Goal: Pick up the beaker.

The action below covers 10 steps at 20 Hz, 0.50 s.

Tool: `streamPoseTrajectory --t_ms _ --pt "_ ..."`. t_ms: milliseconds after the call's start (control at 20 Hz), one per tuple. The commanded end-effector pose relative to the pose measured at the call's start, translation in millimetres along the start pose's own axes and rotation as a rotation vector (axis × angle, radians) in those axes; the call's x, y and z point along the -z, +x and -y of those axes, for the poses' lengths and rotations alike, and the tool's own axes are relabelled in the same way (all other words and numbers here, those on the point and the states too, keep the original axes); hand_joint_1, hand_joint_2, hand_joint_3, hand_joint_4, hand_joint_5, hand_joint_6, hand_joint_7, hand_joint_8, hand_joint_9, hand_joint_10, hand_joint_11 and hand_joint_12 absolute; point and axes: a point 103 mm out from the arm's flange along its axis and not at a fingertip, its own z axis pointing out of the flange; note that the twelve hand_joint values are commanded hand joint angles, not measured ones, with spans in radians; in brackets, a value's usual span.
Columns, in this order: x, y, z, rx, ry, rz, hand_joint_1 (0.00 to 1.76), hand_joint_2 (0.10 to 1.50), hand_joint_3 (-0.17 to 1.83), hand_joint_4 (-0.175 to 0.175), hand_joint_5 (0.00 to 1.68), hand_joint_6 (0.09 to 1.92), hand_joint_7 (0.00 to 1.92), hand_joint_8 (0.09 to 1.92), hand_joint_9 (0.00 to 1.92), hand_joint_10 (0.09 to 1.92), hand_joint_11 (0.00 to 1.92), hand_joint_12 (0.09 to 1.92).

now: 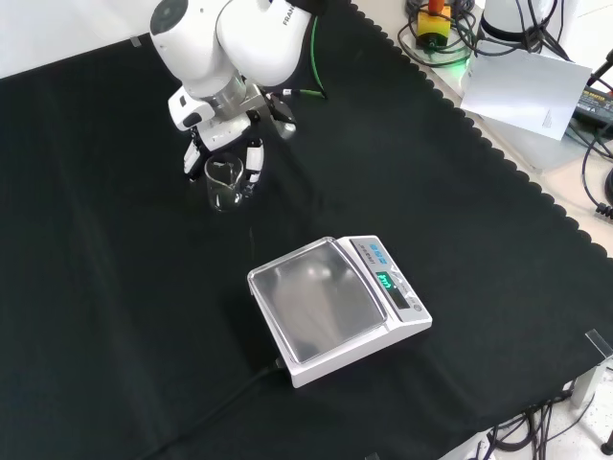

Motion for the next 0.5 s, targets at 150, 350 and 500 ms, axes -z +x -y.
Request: streamPoseTrajectory --t_ms 150,350,500 --pt "56 30 -2 -0.024 -0.092 0.024 1.09 0.99 0.35 -0.063 0.90 1.18 0.91 1.43 1.22 1.02 1.21 0.96" --pt "80 8 16 0.002 -0.138 -0.008 1.09 0.96 0.40 -0.071 0.91 1.18 0.92 1.44 1.22 1.03 1.22 0.95" --pt "91 7 23 0.032 -0.148 -0.005 1.09 0.94 0.43 -0.075 0.91 1.19 0.93 1.44 1.22 1.03 1.22 0.95"
